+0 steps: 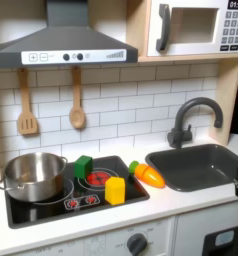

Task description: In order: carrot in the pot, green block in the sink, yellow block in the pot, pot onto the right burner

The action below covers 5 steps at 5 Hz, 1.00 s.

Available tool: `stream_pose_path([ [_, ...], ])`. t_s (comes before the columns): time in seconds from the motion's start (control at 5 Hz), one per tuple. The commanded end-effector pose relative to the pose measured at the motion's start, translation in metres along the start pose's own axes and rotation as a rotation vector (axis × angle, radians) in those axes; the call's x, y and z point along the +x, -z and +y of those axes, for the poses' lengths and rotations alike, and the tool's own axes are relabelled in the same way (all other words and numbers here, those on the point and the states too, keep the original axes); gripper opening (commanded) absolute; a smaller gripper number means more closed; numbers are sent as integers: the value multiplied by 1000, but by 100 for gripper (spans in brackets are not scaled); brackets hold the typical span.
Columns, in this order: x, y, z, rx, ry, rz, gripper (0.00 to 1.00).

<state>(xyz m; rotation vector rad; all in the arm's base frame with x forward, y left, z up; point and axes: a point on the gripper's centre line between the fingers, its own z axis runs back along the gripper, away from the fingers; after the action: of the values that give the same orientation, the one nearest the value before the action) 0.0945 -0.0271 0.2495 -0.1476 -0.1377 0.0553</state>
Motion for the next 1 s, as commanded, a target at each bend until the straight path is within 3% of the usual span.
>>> stream_pose_path([
  [0.0,39,13,9,-4,-92,-11,100],
  [0.2,54,18,9,-15,-88,-21,100],
  [0.4,75,24,11,1,-85,-49,100],
  [0.8,115,56,5,34,-111,-34,100],
])
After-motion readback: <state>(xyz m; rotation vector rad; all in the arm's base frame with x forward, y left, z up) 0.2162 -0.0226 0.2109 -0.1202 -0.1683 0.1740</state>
